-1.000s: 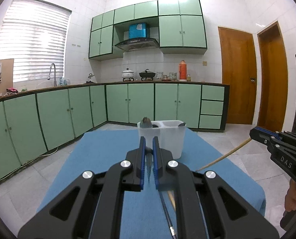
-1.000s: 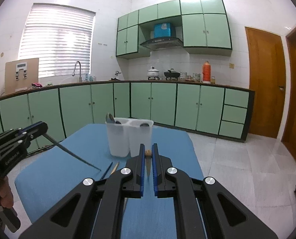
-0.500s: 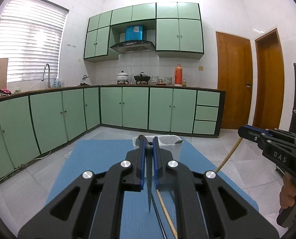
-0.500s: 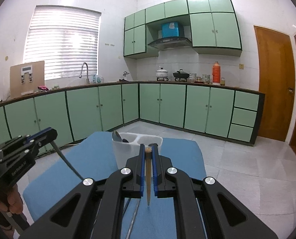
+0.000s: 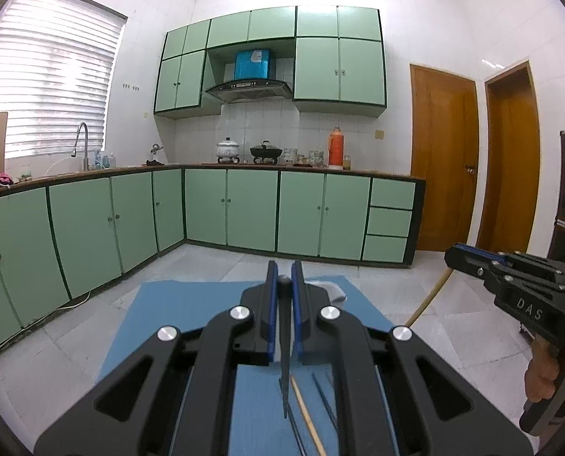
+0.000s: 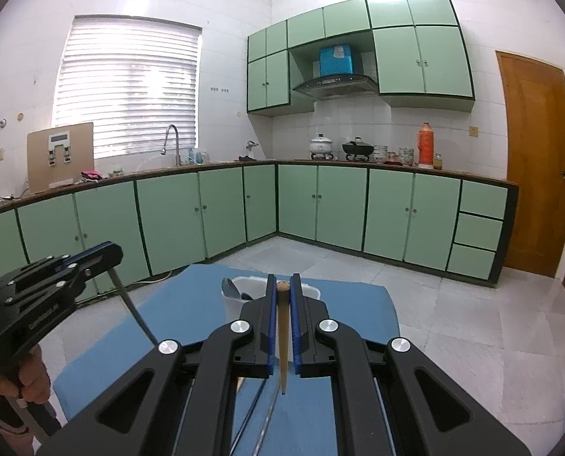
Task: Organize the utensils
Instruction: 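Lift both chopsticks upright and carry them over the white caddy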
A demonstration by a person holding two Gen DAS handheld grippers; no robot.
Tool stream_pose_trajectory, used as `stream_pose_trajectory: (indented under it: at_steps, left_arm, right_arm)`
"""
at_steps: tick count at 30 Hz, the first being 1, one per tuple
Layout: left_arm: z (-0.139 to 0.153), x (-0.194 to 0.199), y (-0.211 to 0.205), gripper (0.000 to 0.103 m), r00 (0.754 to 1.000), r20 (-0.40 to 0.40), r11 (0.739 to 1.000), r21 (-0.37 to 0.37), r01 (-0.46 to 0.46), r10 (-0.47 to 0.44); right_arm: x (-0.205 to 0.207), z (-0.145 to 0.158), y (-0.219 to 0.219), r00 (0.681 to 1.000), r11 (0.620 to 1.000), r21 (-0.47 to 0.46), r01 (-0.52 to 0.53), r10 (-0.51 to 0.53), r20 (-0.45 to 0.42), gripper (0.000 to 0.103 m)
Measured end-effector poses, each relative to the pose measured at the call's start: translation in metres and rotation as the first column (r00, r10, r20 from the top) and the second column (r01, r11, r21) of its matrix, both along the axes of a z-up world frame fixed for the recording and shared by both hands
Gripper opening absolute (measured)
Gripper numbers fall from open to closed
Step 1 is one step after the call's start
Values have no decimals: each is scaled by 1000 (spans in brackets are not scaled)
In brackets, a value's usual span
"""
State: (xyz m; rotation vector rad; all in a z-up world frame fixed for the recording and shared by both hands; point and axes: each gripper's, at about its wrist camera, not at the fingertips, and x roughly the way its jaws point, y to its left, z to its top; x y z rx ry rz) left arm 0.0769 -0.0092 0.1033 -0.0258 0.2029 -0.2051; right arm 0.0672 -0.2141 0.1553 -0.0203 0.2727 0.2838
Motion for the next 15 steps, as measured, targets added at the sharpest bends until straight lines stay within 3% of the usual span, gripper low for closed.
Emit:
stream_pose_trajectory:
  at_steps: [15]
  left_arm:
    - [91,43,-22,6,977,212,999,-33,-4,11]
  right_arm:
    - [46,83,5,994,1000,13,-19,18,111,7]
